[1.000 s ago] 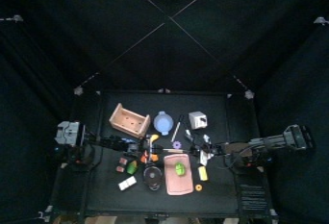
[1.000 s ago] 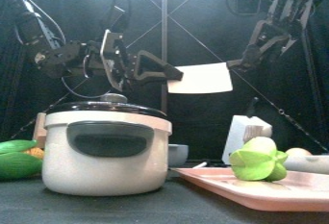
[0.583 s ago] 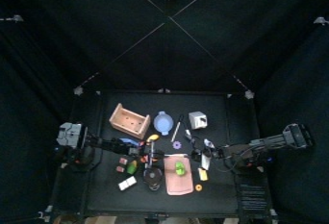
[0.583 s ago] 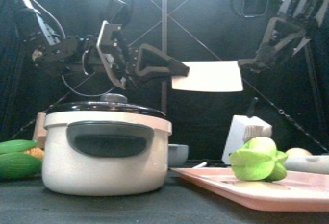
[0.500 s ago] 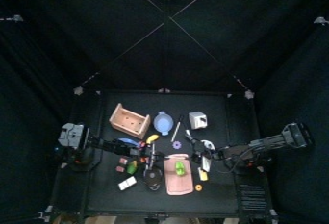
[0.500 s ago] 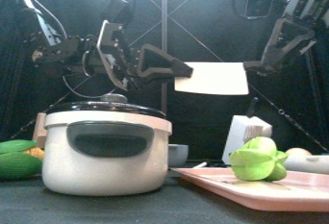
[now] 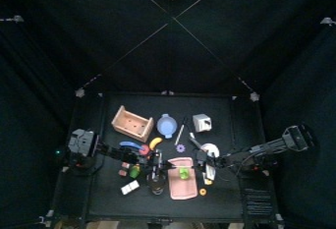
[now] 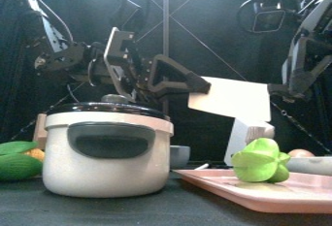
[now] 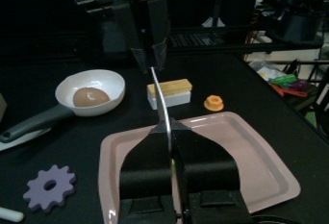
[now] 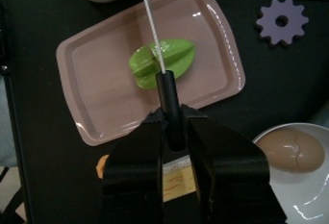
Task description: Cut starfruit
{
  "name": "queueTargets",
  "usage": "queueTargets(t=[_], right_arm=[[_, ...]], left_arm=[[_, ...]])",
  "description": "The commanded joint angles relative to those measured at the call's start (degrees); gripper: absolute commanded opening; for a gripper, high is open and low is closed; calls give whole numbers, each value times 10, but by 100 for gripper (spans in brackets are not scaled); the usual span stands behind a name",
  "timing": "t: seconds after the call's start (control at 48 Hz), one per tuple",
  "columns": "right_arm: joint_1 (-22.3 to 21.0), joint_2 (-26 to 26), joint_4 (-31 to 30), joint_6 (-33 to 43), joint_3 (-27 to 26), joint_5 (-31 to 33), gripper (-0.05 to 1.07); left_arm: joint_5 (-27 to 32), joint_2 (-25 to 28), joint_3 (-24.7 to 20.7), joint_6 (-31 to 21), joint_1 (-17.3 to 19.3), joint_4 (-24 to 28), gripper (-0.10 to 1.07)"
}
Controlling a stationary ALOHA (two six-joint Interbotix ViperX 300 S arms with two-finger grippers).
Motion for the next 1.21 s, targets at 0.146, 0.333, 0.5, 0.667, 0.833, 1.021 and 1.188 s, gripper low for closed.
queueTargets(t=[0.146, 0.333, 0.5, 0.667, 0.833, 1.021, 1.188], right_arm=[[1, 4, 16, 4, 2, 25, 47], [4, 5, 16, 4, -2, 24, 47], [5, 11, 19, 5, -3, 24, 47], [7, 19, 21, 5, -3, 24, 47], [8, 22, 21, 5, -4, 25, 47], [8, 23, 21, 5, -5, 24, 47], [7, 24, 18, 5, -6, 24, 47]], left_arm=[[39, -5, -18, 0, -33, -15, 19], [72, -9, -22, -1, -46, -16, 19], [93, -10, -24, 0, -49, -23, 19], [113, -14, -28, 0, -51, -37, 19], [157, -23, -38, 0, -56, -47, 19], [230, -29, -56, 1, -57, -58, 19], [277, -30, -69, 1, -57, -59, 19]])
